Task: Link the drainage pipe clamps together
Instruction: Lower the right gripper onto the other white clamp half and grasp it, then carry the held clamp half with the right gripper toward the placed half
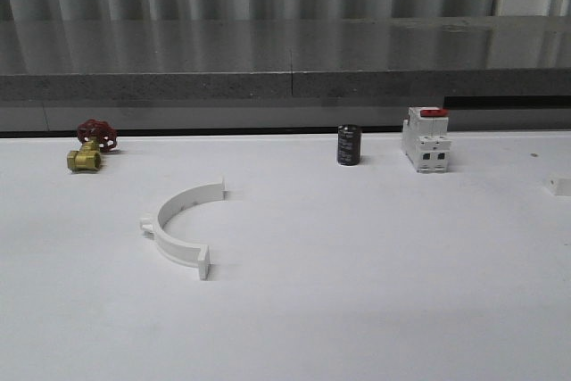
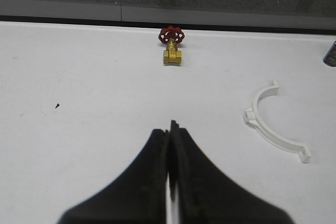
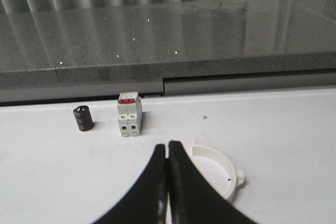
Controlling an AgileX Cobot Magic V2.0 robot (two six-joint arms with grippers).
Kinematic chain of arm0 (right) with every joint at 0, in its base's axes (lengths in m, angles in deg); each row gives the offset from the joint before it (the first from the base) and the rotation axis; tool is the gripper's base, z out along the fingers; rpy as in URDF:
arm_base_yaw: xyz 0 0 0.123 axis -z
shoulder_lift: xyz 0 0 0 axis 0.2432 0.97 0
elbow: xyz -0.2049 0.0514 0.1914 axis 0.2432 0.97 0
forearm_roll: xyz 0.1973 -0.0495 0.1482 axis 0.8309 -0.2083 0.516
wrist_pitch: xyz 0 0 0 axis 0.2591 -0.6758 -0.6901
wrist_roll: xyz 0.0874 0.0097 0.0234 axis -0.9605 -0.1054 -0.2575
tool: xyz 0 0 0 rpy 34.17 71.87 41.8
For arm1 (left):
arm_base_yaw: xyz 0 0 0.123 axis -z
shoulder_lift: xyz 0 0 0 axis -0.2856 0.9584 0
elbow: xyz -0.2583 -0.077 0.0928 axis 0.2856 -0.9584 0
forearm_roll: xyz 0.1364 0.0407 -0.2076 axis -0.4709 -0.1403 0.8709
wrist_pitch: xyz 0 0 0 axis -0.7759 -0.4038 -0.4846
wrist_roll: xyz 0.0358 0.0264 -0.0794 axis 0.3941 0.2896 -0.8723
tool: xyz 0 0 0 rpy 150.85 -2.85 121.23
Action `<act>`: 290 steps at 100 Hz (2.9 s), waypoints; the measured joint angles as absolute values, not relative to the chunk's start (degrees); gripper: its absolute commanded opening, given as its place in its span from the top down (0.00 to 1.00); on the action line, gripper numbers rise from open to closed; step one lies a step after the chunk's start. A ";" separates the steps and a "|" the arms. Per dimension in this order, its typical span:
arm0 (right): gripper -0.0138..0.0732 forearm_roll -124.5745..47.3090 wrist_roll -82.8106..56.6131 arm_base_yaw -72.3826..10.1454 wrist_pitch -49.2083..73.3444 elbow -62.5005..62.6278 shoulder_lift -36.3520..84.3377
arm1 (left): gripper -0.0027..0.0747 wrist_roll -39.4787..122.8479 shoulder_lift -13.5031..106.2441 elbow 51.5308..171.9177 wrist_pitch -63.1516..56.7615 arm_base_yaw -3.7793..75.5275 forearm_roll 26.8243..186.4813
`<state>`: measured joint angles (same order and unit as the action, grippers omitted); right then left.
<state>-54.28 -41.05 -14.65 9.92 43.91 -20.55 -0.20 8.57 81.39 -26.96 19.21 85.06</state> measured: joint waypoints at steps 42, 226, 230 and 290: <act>0.92 -53.67 -41.05 -14.65 -12.39 19.28 12.83 | 0.99 -0.20 8.57 81.39 -26.96 19.21 85.06; 0.15 -45.72 -20.74 1.64 -18.31 -12.77 76.47 | 0.99 -0.11 8.57 81.39 -26.96 19.21 85.06; 0.15 -45.72 -20.66 1.64 -18.31 -12.80 76.96 | 0.99 -0.11 8.57 81.39 -26.96 19.21 85.06; 0.75 -45.69 -20.52 1.64 -19.63 -13.01 78.10 | 0.99 -0.11 8.57 81.39 -26.96 19.21 85.06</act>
